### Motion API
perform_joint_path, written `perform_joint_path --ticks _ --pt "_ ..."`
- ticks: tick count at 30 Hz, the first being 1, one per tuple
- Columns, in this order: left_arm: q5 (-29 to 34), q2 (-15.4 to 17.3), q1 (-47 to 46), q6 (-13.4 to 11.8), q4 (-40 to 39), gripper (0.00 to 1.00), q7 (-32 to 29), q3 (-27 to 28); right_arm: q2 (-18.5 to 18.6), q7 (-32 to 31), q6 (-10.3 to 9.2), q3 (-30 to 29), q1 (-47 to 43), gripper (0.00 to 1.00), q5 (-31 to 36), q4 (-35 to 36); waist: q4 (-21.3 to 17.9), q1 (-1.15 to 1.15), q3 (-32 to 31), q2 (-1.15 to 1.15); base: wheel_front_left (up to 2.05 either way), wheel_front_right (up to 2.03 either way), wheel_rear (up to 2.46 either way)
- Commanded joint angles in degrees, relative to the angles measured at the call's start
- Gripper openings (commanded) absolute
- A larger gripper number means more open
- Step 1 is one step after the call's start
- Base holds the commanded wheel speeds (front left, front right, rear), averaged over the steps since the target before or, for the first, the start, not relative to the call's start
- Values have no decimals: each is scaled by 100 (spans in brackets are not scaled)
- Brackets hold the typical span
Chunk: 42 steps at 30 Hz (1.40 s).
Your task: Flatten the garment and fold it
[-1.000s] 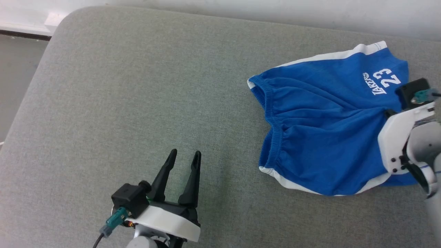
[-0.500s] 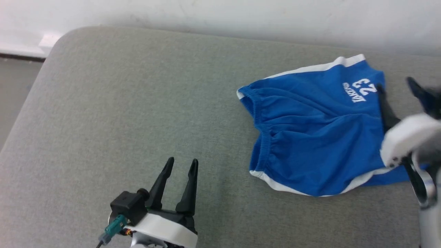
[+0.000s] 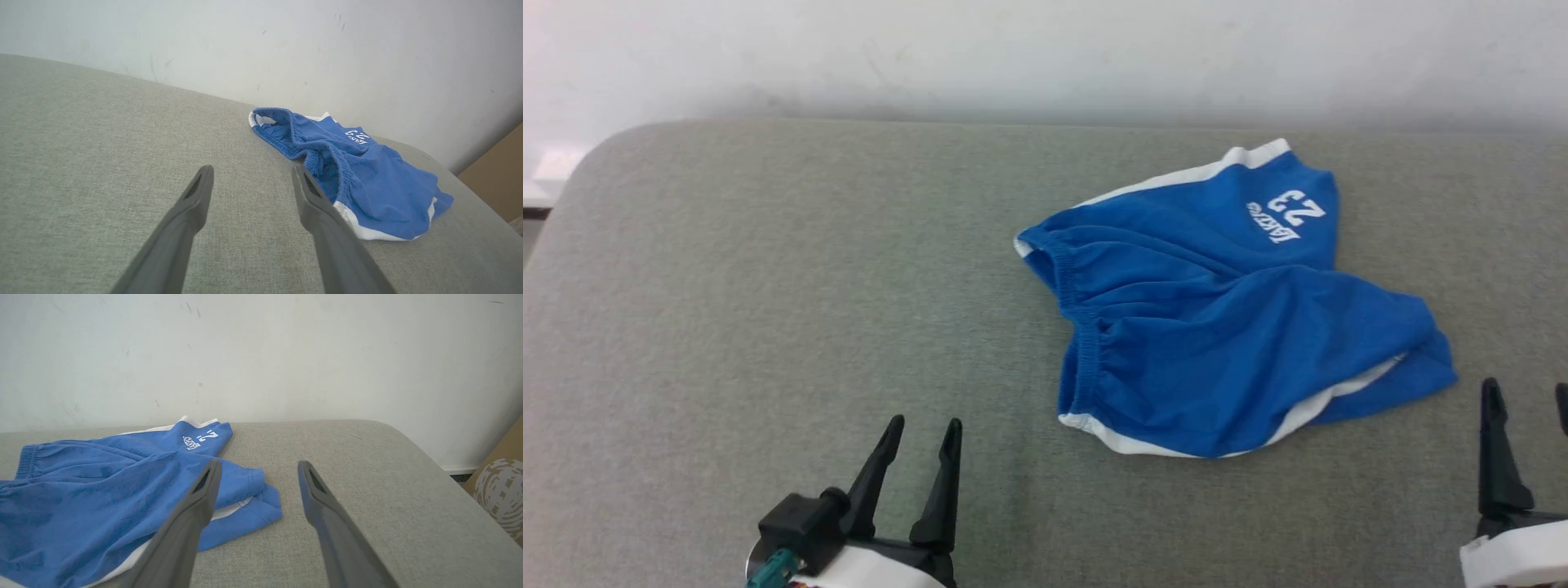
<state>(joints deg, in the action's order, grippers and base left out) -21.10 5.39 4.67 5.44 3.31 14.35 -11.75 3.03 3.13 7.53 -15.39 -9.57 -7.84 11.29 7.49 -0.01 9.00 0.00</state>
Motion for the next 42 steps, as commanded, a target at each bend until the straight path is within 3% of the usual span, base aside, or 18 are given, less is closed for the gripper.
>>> perform_joint_path --ticks 1,4,11,15,28,34,42 --pt "72 65 -30 -16 -94 100 -72 -47 -13 105 -4 50 26 100 -26 -52 -143 1 27 0 0 0 0" --pt "46 155 -269 42 -234 100 -388 -199 -14 176 -4 97 136 100 -15 -94 -193 1 122 0 0 0 0" --pt "-96 479 -1151 155 -270 100 -2162 -898 -14 170 -4 47 341 100 85 -169 -184 1 358 0 0 0 0" --pt "-201 491 -1463 163 -178 100 -2842 -1090 -14 175 -4 106 411 100 50 -249 -219 1 468 0 0 0 0" --pt "-396 353 -1699 113 17 100 -3380 -1270 -15 228 -4 137 518 100 56 -484 -374 1 586 0 0 0 0" --pt "-486 232 -1734 -239 286 100 -3608 -1139 -15 238 -4 170 563 100 31 -537 -397 1 646 0 0 0 0" --pt "-811 26 -1930 -485 898 100 -4192 -1136 -15 232 -4 205 624 100 30 -598 -462 1 735 0 0 0 0"
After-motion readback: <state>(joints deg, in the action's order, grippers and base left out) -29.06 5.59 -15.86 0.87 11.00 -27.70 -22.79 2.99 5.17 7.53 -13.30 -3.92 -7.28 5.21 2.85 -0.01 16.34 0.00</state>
